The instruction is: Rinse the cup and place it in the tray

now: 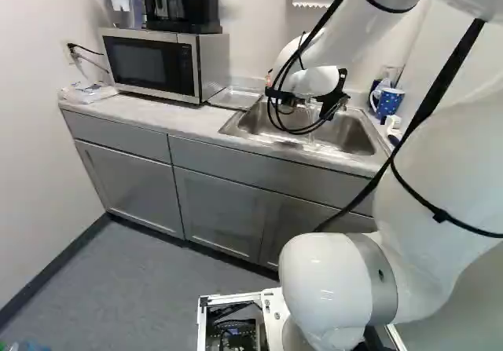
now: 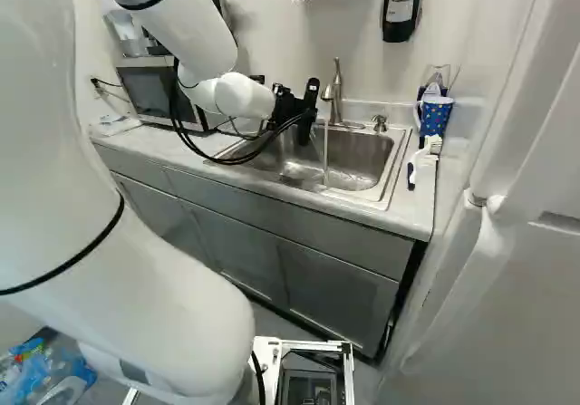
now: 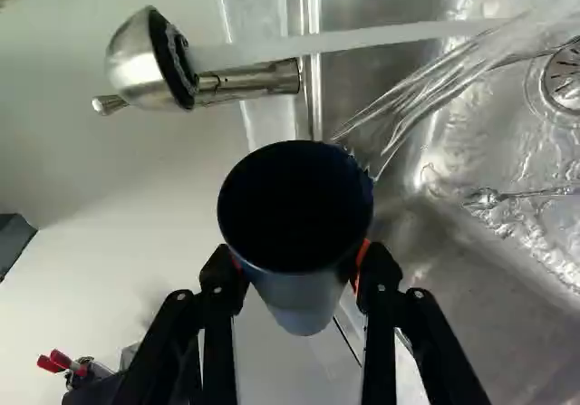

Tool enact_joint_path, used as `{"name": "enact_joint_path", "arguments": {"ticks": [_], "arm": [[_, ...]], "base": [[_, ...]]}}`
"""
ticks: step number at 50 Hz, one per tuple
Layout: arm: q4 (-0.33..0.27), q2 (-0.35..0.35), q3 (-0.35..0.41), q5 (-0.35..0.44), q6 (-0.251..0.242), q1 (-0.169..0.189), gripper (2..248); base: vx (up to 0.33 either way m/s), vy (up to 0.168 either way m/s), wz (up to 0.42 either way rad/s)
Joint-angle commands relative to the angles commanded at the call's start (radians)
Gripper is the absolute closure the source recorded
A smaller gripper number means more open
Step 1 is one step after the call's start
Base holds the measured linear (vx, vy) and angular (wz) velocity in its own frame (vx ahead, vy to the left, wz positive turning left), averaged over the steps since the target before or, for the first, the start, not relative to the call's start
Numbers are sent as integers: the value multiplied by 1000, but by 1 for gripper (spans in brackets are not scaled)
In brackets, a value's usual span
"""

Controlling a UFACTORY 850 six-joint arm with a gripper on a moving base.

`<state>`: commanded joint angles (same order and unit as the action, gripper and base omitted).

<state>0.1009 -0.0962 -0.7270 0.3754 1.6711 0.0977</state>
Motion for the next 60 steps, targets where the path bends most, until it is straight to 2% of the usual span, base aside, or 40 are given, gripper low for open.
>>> {"name": "enact_joint_path", "arguments": {"ticks": [35, 40, 48, 60], "arm": [[0, 0, 0, 0, 0, 0, 124], [0, 0, 0, 0, 24, 0, 124], [0, 0, 0, 0, 97, 0, 124], [0, 0, 0, 0, 121, 0, 124]], "base": [[0, 0, 0], [0, 0, 0], [0, 0, 0], [0, 0, 0]]}}
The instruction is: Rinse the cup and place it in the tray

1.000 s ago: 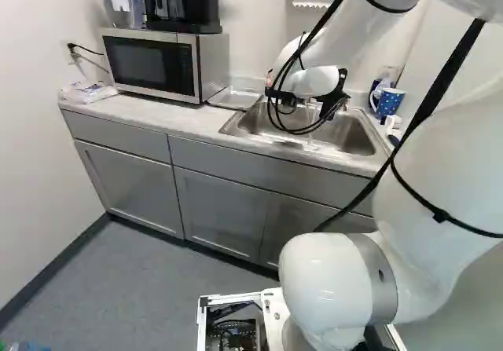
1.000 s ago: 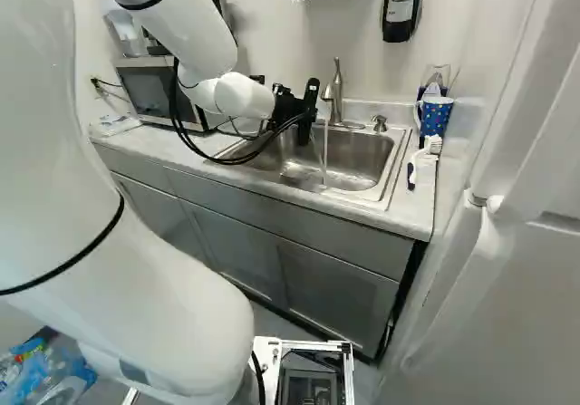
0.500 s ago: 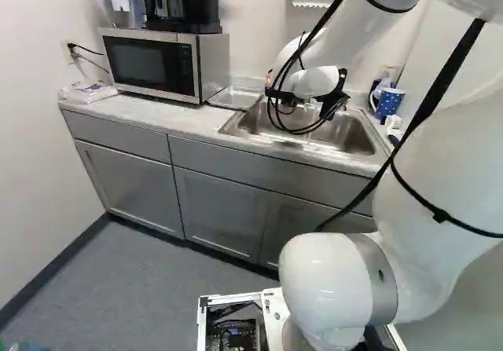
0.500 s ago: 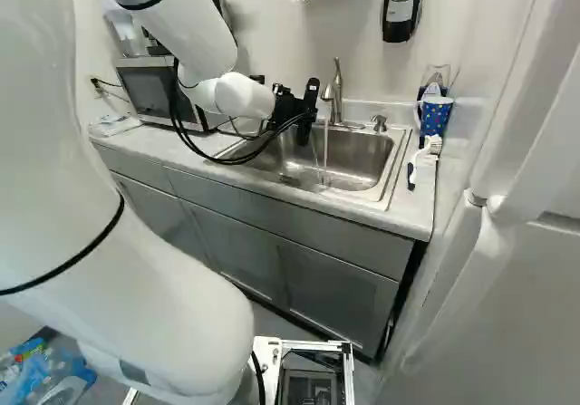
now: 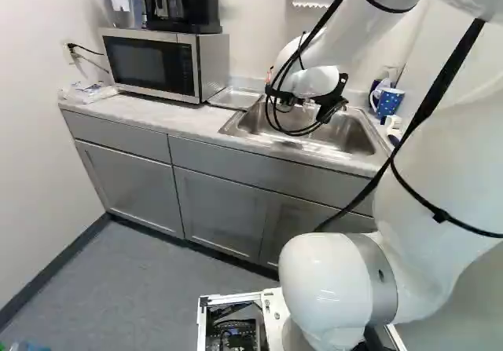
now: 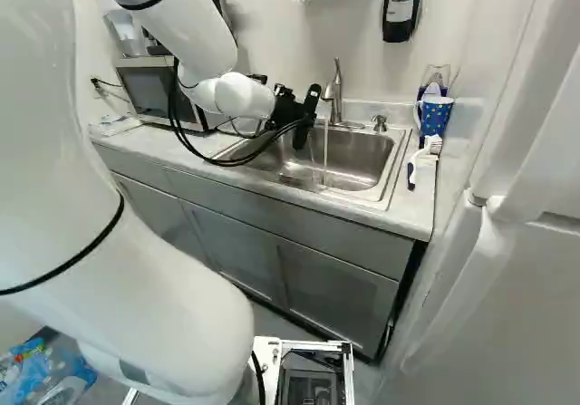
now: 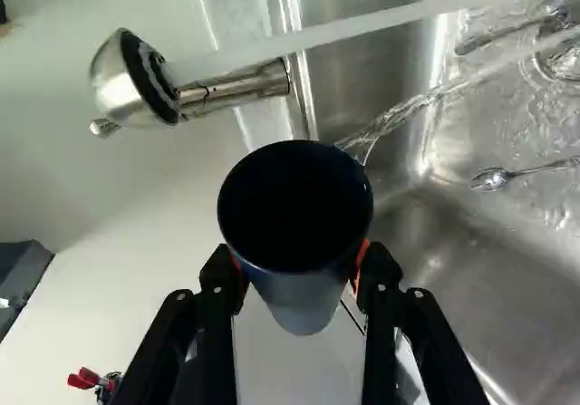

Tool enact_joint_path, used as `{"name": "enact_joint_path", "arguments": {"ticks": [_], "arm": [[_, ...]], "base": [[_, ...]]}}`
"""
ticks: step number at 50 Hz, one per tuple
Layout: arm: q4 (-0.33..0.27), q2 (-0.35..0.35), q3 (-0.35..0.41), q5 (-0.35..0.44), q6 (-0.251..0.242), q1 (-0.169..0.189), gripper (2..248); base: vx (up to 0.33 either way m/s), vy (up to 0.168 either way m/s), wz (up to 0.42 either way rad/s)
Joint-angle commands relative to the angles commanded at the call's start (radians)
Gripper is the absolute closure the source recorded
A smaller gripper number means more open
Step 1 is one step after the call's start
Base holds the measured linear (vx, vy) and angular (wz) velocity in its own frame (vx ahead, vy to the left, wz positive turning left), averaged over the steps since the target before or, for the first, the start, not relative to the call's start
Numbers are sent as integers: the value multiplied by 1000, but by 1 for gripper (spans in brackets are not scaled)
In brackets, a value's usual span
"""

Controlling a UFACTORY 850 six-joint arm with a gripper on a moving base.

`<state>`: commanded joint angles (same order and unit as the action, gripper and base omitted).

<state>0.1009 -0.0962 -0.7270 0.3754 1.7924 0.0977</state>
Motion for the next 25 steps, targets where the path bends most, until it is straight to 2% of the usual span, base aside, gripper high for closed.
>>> {"name": "enact_joint_path", "arguments": {"ticks": [25], "arm": [[0, 0, 0, 0, 0, 0, 124]], "base": [[0, 0, 0]]}}
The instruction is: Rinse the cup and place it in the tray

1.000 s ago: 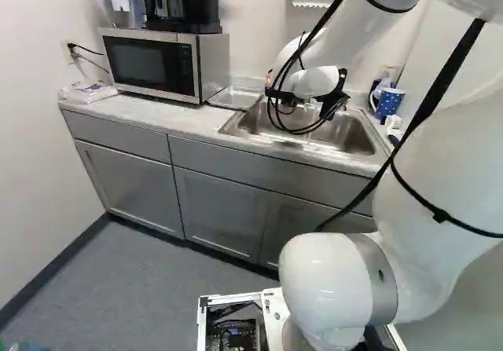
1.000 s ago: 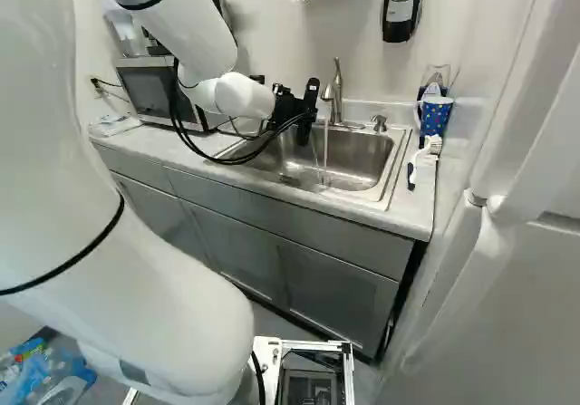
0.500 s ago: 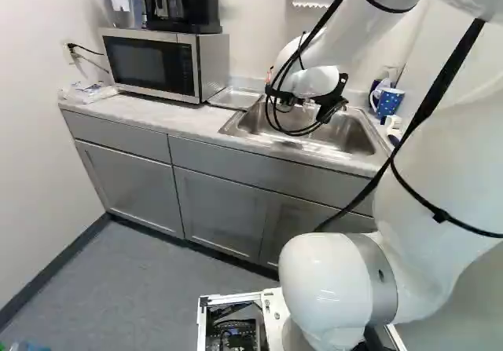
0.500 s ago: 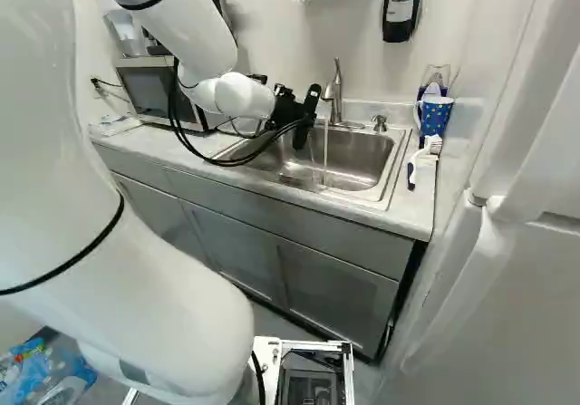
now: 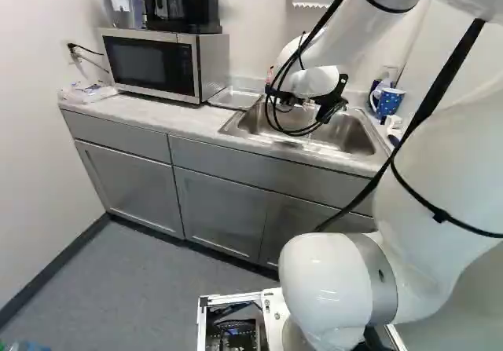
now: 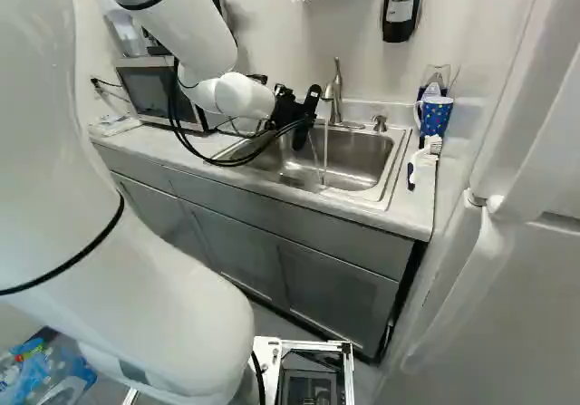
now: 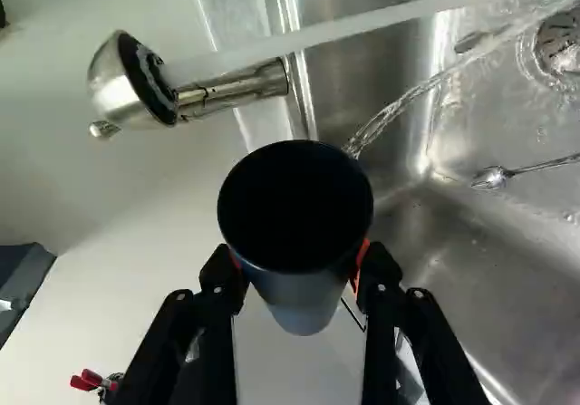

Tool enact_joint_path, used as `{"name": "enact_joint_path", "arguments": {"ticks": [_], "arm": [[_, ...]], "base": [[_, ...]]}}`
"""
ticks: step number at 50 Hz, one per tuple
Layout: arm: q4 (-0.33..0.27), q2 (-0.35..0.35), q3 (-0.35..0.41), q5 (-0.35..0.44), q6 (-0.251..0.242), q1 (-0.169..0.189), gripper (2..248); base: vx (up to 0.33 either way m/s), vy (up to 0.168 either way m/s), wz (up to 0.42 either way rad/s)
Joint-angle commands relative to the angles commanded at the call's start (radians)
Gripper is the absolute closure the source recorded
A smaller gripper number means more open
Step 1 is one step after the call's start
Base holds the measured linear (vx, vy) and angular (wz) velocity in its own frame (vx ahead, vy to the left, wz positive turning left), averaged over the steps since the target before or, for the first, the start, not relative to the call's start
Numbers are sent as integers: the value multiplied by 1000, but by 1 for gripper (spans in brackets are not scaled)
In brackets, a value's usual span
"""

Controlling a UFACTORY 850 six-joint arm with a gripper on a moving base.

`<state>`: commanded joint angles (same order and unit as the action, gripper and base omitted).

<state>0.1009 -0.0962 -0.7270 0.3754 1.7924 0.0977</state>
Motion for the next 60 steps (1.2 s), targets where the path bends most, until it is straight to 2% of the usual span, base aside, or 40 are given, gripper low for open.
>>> {"name": "enact_joint_path", "arguments": {"ticks": [29, 38, 60], "arm": [[0, 0, 0, 0, -6, 0, 124], [0, 0, 0, 0, -77, 0, 124], [0, 0, 0, 0, -306, 0, 124]], "base": [[0, 0, 0], [0, 0, 0], [0, 0, 0]]}}
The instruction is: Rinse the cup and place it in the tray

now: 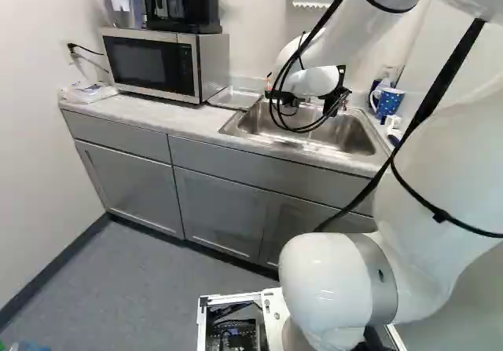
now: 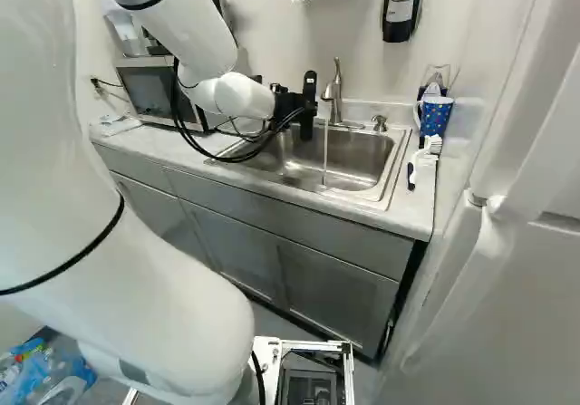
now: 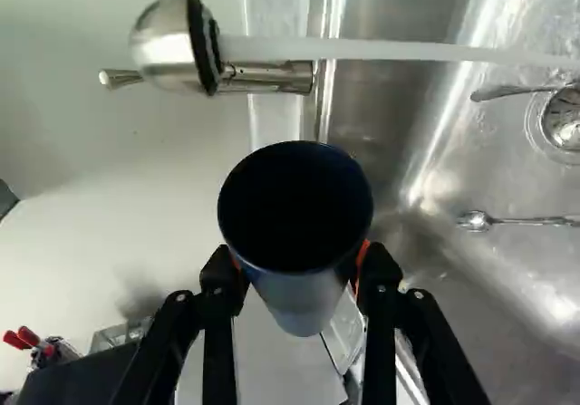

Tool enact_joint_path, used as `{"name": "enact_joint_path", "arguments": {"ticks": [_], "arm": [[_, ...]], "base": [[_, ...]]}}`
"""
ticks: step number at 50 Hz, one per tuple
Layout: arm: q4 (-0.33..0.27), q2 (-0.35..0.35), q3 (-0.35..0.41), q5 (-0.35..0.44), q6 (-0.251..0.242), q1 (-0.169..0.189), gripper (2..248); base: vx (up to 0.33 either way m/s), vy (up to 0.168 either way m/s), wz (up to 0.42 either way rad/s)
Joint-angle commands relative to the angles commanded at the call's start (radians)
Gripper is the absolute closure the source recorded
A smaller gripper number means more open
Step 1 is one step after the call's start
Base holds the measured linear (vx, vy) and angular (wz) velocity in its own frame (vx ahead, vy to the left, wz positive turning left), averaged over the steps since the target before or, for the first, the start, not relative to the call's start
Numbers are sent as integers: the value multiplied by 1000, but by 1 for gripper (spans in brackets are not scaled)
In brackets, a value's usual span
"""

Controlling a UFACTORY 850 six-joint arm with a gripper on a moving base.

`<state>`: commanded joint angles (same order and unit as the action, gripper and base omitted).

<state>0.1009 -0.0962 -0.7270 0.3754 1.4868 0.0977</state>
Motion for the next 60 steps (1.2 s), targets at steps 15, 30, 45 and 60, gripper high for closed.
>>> {"name": "enact_joint_path", "arguments": {"ticks": [15, 30, 45, 60], "arm": [[0, 0, 0, 0, -157, 0, 124], [0, 0, 0, 0, -315, 0, 124], [0, 0, 0, 0, -473, 0, 124], [0, 0, 0, 0, -630, 0, 124]], "base": [[0, 0, 0], [0, 0, 0], [0, 0, 0], [0, 0, 0]]}}
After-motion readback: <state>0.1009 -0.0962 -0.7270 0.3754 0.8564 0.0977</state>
